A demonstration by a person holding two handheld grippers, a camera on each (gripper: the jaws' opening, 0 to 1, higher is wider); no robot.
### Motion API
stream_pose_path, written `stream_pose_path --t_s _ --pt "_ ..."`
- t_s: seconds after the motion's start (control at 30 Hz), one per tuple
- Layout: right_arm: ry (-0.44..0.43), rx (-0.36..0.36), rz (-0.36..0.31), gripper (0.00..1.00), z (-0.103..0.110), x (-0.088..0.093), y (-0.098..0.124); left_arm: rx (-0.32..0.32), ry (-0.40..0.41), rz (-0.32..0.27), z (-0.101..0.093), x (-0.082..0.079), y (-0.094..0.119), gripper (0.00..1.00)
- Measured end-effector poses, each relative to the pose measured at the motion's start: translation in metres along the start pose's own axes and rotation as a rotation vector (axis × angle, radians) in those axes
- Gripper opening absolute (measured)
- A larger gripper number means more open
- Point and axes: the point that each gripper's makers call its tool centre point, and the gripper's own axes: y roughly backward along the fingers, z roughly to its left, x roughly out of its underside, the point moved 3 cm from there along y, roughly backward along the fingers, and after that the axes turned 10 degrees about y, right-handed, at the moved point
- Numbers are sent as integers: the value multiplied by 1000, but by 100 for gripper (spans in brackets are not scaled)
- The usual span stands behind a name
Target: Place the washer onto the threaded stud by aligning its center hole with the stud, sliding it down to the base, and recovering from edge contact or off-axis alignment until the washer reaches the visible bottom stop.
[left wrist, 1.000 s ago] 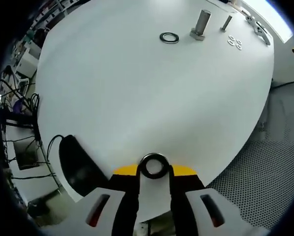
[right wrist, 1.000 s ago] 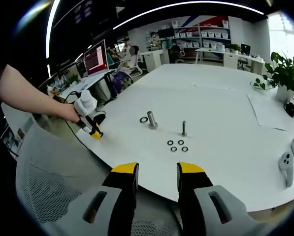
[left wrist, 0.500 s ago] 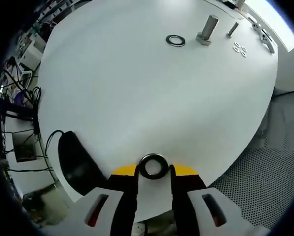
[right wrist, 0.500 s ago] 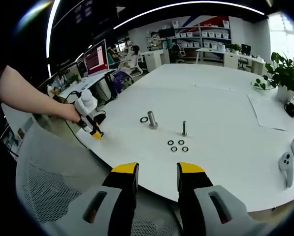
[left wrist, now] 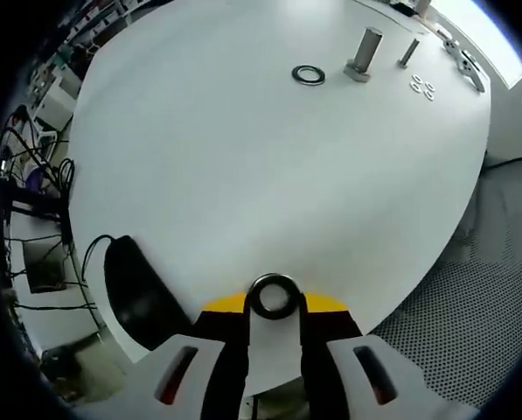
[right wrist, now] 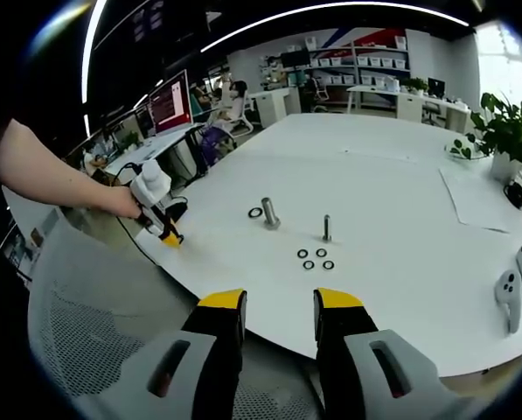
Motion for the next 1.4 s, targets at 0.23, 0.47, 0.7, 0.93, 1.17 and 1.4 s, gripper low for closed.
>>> stream_pose_path --t_s 0.23,0.47,0.7,0.93,1.17,1.4 --pt "1 -1 1 33 0 0 0 7 -81 11 -10 -6 0 18" --pt "0 0 1 33 0 0 0 12 -133 10 -19 -16 1 18" --pt "-2 -1 -1 33 0 0 0 21 -179 -4 -25 -32 6 18" --pt "-4 0 -2 33 0 0 0 40 -220 -38 -37 -56 13 18" --pt "-7 1 -4 33 -1 0 0 58 -274 -83 -57 -87 24 18" --pt "-9 2 -5 33 -1 0 0 79 -301 -119 -73 -113 33 19"
